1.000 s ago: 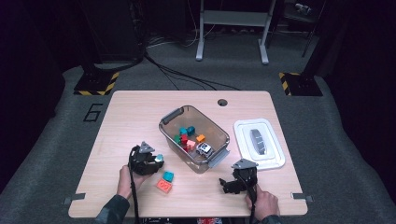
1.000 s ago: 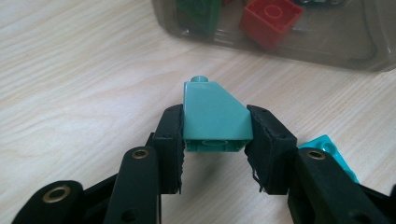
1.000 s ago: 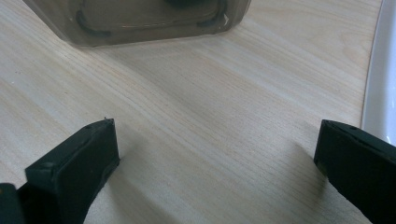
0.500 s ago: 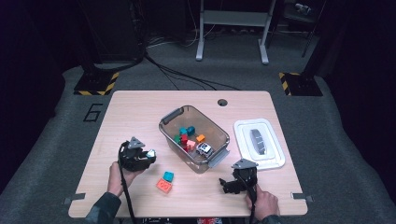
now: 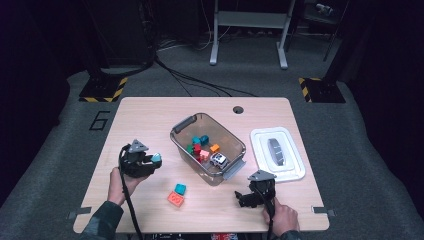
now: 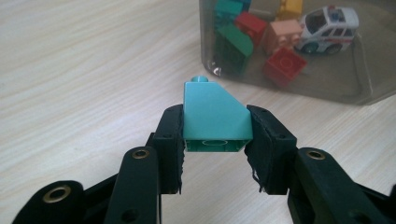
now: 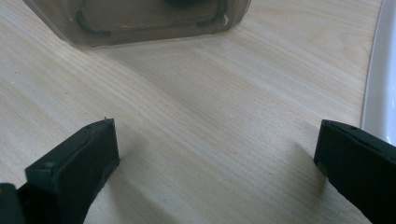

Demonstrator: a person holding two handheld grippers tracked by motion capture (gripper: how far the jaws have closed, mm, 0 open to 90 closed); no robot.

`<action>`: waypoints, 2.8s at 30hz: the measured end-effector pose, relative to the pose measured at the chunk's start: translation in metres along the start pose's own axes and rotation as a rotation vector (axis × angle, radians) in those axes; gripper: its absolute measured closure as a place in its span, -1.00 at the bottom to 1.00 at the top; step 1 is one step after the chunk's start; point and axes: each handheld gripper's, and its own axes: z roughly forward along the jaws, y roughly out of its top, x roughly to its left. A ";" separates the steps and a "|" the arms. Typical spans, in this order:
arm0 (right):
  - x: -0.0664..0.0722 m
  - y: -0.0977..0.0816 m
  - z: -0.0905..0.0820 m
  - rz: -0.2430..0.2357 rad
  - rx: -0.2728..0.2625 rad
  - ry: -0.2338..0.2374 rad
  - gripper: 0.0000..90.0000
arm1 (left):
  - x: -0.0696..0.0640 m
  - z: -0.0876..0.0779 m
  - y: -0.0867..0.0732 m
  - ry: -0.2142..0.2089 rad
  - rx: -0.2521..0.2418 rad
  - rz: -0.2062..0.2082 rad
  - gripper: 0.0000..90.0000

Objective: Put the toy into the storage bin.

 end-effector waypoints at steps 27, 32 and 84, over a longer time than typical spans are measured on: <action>0.000 0.000 0.000 -0.001 0.000 0.000 -1.00 | -0.011 -0.020 0.080 0.012 -0.053 0.113 0.31; 0.000 0.000 0.000 0.000 0.000 0.000 -1.00 | -0.017 -0.014 0.090 0.001 -0.061 0.122 0.31; -0.001 0.000 0.000 -0.009 0.002 0.002 -1.00 | -0.036 -0.011 0.054 -0.018 -0.011 0.108 -0.69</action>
